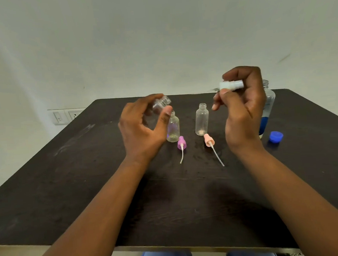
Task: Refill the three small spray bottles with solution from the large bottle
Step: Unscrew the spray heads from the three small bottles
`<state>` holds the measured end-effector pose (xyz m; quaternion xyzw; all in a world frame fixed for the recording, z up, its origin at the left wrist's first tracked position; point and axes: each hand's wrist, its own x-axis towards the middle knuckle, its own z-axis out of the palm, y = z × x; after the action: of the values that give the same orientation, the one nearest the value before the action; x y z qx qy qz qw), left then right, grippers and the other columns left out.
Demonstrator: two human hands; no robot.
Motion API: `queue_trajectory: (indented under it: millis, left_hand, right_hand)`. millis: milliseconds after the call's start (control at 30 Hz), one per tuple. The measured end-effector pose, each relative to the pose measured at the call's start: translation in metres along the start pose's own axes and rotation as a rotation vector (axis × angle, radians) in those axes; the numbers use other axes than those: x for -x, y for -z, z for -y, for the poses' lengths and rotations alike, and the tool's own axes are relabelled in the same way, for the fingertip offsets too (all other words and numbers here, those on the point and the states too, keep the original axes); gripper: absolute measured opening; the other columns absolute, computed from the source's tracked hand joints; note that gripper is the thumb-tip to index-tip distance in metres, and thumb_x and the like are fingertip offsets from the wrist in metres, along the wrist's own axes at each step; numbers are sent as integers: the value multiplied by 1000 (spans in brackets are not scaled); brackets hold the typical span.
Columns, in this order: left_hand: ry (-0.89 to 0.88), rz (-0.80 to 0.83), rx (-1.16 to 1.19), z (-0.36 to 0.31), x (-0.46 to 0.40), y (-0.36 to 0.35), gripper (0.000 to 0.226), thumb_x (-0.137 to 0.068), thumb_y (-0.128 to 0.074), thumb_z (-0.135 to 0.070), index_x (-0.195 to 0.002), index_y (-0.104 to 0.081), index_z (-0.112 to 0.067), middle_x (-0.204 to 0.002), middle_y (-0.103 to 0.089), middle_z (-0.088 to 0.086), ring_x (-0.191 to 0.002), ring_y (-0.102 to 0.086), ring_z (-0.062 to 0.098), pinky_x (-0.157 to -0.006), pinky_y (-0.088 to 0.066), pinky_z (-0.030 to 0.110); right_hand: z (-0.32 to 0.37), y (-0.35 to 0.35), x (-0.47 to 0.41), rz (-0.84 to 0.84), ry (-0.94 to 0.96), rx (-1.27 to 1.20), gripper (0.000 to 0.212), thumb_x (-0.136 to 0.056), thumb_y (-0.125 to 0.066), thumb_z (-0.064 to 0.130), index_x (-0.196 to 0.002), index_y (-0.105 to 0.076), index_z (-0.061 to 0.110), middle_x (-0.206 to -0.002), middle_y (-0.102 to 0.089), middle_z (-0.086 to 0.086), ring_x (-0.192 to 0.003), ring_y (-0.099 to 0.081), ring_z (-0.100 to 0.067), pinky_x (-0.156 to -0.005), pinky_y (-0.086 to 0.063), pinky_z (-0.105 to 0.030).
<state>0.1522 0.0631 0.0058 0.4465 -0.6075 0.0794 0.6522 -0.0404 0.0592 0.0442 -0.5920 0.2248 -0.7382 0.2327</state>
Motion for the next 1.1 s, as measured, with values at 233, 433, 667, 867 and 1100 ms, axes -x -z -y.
queue_trajectory:
  millis: [233, 433, 667, 867, 1100]
  left_hand:
    - [449, -192, 75, 27, -10, -1, 33, -85, -76, -54, -112, -75, -35, -99, -73, -15, -101, -64, 11, -90, -54, 31]
    - [671, -52, 197, 46, -12, 0, 42, -65, -85, -63, -99, -78, -39, -92, -79, -11, -92, -76, 12, -81, -63, 53]
    - [818, 75, 104, 54, -10, -4, 37, -62, -84, -53, -94, -79, -35, -88, -78, -15, -92, -74, 11, -90, -61, 43]
    - [858, 76, 102, 53, -12, -3, 18, -75, -83, -33, -93, -80, -29, -95, -77, -14, -96, -71, 9, -65, -54, 18]
    - [878, 102, 80, 44, -12, -1, 7, -82, -75, -29, -84, -79, -24, -98, -76, -8, -96, -68, 12, -58, -46, 18]
  right_hand:
    - [-7, -4, 7, 73, -9, 213, 20, -90, -56, 1, -102, -60, 16, -99, -63, 1, -79, -63, -34, -64, -53, -54]
    - [-4, -16, 21, 251, -44, 267, 34, -94, -70, 1, -120, -51, 12, -94, -65, -1, -74, -60, -12, -63, -51, -24]
    - [-3, -21, 25, 301, -95, 310, 38, -89, -83, 14, -112, -53, 11, -87, -70, -3, -68, -66, -14, -59, -54, -19]
    - [-12, -20, 28, 368, -82, 398, 24, -89, -84, 23, -104, -67, 16, -86, -72, 3, -71, -68, -14, -60, -52, -15]
    - [-19, -19, 32, 446, -70, 435, 19, -88, -83, 30, -102, -73, 23, -78, -70, 7, -66, -67, -18, -65, -59, -36]
